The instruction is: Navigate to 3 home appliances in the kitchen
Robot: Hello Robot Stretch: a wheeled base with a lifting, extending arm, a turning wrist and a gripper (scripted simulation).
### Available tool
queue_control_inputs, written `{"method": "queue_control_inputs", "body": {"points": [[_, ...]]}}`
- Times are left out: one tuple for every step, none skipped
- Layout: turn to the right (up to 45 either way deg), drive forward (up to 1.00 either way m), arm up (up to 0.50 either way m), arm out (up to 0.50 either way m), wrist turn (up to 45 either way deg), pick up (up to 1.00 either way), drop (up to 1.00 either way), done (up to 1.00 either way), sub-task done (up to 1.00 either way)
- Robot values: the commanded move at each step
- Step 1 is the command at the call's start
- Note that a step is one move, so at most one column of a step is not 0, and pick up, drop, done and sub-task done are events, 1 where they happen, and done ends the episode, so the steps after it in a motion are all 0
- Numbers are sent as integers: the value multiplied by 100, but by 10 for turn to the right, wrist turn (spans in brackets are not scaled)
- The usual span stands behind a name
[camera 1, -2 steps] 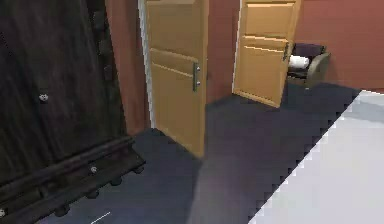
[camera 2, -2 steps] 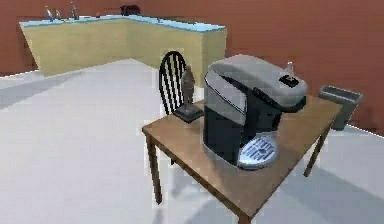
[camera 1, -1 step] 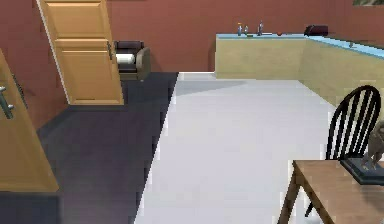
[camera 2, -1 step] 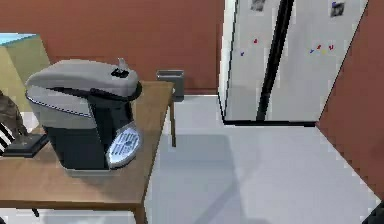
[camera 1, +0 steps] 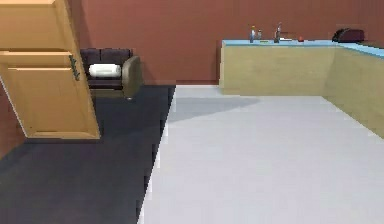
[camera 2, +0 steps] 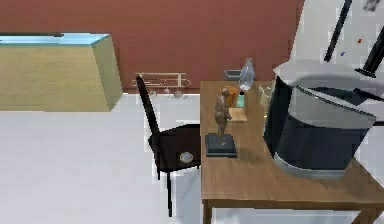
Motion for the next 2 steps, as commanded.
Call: {"method": "queue_control_inputs", "body": {"points": [[90, 0, 0, 0, 0, 0, 0, 0, 0], [0, 5, 0, 0, 0, 0, 0, 0, 0]]}}
